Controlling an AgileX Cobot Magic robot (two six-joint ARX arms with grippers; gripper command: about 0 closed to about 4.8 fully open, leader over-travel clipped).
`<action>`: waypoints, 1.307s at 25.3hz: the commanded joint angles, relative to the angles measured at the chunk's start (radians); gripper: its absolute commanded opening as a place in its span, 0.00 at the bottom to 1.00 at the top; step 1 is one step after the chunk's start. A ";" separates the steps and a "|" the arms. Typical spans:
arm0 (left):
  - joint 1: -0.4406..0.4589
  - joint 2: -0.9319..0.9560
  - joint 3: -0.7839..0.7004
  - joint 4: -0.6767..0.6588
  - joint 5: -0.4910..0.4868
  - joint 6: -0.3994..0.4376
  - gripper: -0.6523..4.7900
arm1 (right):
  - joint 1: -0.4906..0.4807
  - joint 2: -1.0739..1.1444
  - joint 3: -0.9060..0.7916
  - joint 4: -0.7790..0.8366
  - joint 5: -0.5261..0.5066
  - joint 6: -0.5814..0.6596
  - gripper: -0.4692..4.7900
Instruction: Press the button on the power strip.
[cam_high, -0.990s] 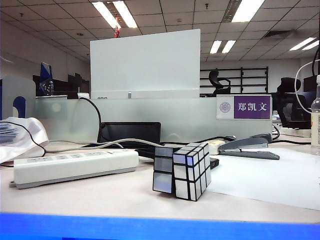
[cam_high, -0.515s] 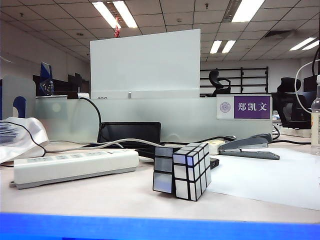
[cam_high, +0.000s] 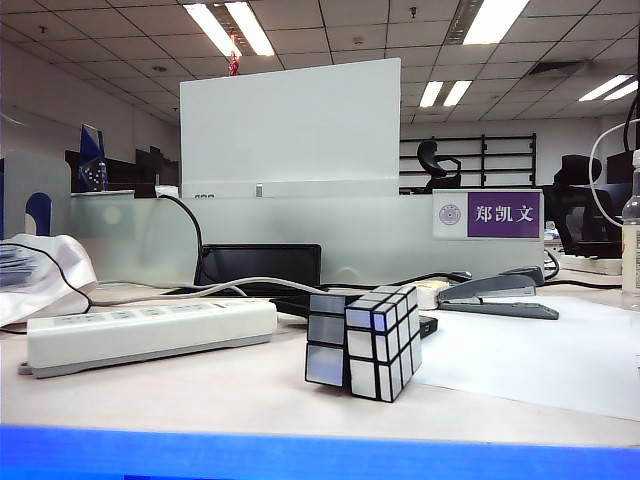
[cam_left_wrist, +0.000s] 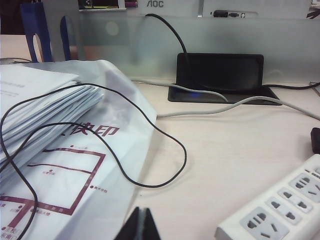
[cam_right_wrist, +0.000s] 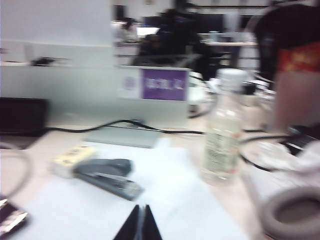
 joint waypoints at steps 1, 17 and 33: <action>0.000 -0.002 0.001 0.012 0.004 0.000 0.11 | -0.053 -0.001 -0.038 0.070 0.005 0.005 0.09; 0.000 -0.002 0.001 0.012 0.005 0.000 0.11 | -0.152 -0.001 -0.037 -0.040 -0.075 0.011 0.09; 0.000 -0.002 0.001 0.012 0.005 0.000 0.11 | -0.132 -0.001 -0.037 -0.091 -0.107 0.030 0.09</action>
